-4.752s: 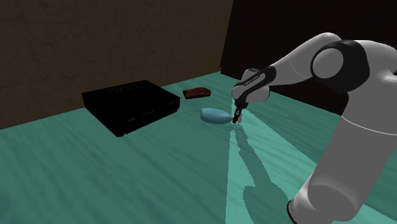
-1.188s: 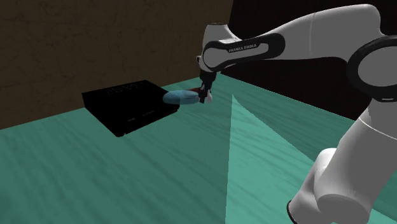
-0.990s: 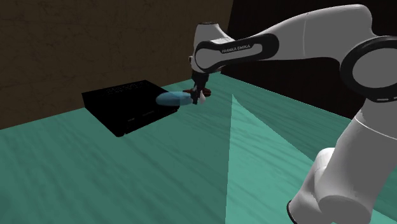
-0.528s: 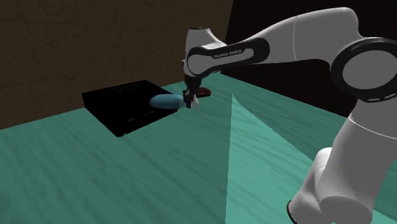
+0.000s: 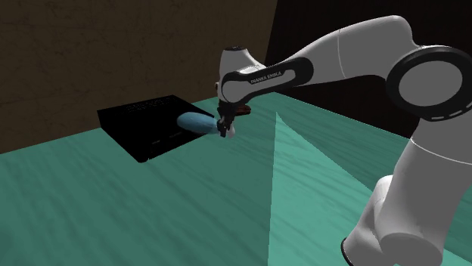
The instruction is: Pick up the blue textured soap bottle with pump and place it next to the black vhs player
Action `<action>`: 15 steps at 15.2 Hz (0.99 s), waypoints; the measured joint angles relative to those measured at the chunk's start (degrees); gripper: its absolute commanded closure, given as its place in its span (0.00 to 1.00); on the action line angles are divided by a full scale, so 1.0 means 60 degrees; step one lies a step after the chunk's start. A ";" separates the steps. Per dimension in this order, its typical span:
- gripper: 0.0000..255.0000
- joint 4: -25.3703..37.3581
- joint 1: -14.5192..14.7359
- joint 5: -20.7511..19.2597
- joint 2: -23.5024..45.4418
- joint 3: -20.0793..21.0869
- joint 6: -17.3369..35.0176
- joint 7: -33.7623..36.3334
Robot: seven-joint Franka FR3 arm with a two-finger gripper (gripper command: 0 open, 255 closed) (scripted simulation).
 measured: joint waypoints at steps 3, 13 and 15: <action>1.00 -0.0223 -0.0011 -0.0014 0.0133 -0.0009 0.0357 0.0036; 1.00 -0.0848 -0.0027 -0.0064 0.0714 -0.0022 0.1555 0.0194; 1.00 -0.0880 -0.0033 -0.0063 0.0863 -0.0023 0.1732 0.0211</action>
